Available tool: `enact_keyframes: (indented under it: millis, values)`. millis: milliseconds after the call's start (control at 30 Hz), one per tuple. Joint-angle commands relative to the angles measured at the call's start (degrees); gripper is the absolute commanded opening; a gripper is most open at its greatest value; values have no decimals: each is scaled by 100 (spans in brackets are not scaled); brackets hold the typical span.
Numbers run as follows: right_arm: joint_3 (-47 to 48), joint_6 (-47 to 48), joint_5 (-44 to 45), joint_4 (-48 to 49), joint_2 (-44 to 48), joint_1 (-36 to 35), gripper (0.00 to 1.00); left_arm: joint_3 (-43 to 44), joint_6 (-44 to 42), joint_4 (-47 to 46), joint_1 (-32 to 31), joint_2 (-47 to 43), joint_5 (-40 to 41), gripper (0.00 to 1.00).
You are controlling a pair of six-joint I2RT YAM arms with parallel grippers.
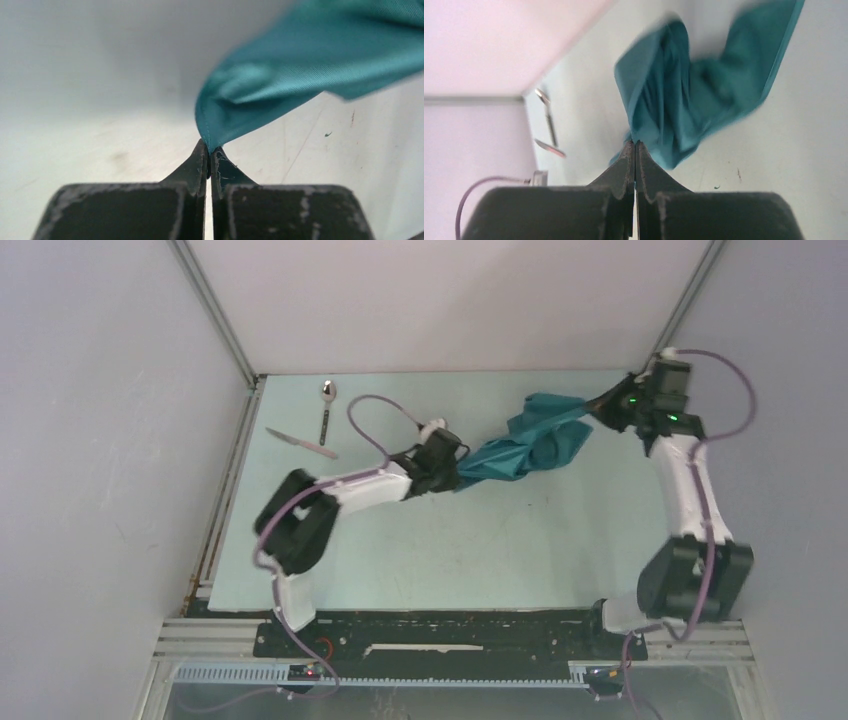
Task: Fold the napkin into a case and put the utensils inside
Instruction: Flatten out the crumpled napkin at the center of the board.
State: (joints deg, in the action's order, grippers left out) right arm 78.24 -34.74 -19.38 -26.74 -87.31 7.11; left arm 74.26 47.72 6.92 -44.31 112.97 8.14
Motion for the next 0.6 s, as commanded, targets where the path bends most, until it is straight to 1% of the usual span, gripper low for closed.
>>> enact_keyframes:
  millis: [0,67,133,200,267,300,333,400,433,500,567]
  values:
    - [-124,-745,-438,66,1646,618,0,32,-1255,2073,136,-2108,1463,0]
    - [-199,-843,-721,16,2242,838,0,190,-1603,2861,84,-2772,1811,0]
    - [-265,-928,-853,-95,2875,980,0,341,-1923,3433,-93,-3344,2229,0]
    - [-285,-907,-881,-276,3503,1048,0,531,-2166,3944,-443,-3865,2745,0]
    - [-257,-806,-877,-478,4117,1113,0,745,-2375,4409,-944,-4329,3589,0]
    - [-107,-769,-923,-756,4295,1093,0,823,-2412,4606,-1257,-4532,4140,0]
    - [28,-753,-1079,-954,4393,1052,0,910,-2487,4758,-1515,-4706,4521,0]
    - [37,-828,-1484,-945,4577,1014,0,1048,-2667,4998,-2065,-4996,5238,0]
    - [43,-839,-1568,-909,4679,1020,0,1100,-2770,5074,-2275,-5109,5480,0]
    - [228,-804,-1586,-1030,4819,1013,0,1290,-2860,5289,-2546,-5258,5717,0]
    - [730,-651,-1553,-1537,4901,1011,0,1576,-2857,5563,-2828,-5357,5996,0]
